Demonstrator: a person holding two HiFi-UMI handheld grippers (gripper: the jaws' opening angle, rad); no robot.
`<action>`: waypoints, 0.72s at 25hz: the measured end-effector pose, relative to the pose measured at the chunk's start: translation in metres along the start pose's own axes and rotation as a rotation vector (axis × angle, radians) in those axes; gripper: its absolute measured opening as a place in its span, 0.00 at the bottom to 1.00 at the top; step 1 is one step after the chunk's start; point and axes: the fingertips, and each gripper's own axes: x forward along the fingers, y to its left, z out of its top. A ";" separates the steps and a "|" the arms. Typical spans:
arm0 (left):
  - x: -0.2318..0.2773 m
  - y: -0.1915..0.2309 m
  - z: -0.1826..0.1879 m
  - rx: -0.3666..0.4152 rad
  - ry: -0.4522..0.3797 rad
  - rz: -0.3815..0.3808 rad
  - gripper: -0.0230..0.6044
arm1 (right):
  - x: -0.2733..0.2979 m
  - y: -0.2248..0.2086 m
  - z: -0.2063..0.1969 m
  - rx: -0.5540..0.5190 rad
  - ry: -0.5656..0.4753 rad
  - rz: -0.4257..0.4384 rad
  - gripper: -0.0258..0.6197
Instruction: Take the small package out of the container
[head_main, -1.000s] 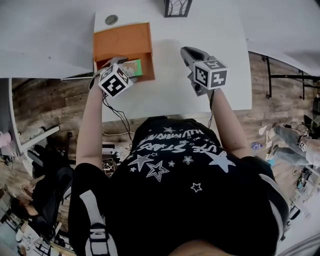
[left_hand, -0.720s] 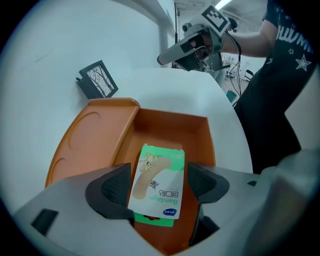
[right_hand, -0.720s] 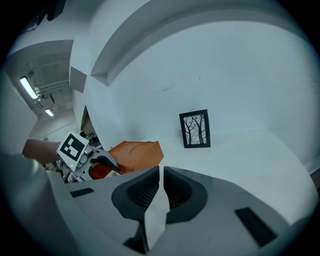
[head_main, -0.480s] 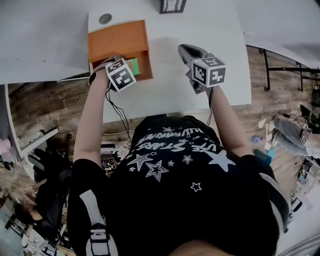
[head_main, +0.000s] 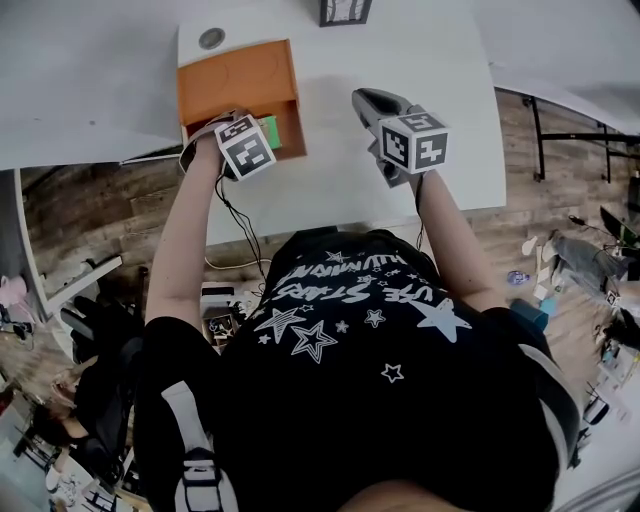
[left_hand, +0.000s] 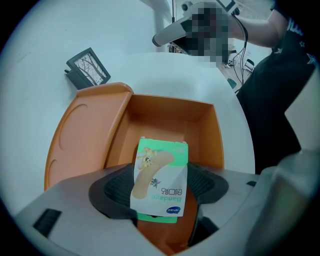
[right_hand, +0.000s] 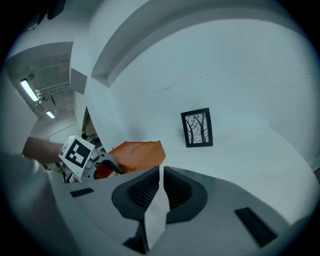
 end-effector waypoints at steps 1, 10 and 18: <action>0.000 0.000 0.000 0.002 -0.002 -0.001 0.60 | -0.001 0.000 0.001 -0.001 -0.001 0.001 0.13; -0.020 0.004 0.001 -0.050 -0.091 0.065 0.60 | -0.007 0.003 0.014 -0.016 -0.017 0.021 0.13; -0.075 -0.004 0.012 -0.158 -0.234 0.204 0.59 | -0.025 0.020 0.020 -0.061 -0.043 0.065 0.13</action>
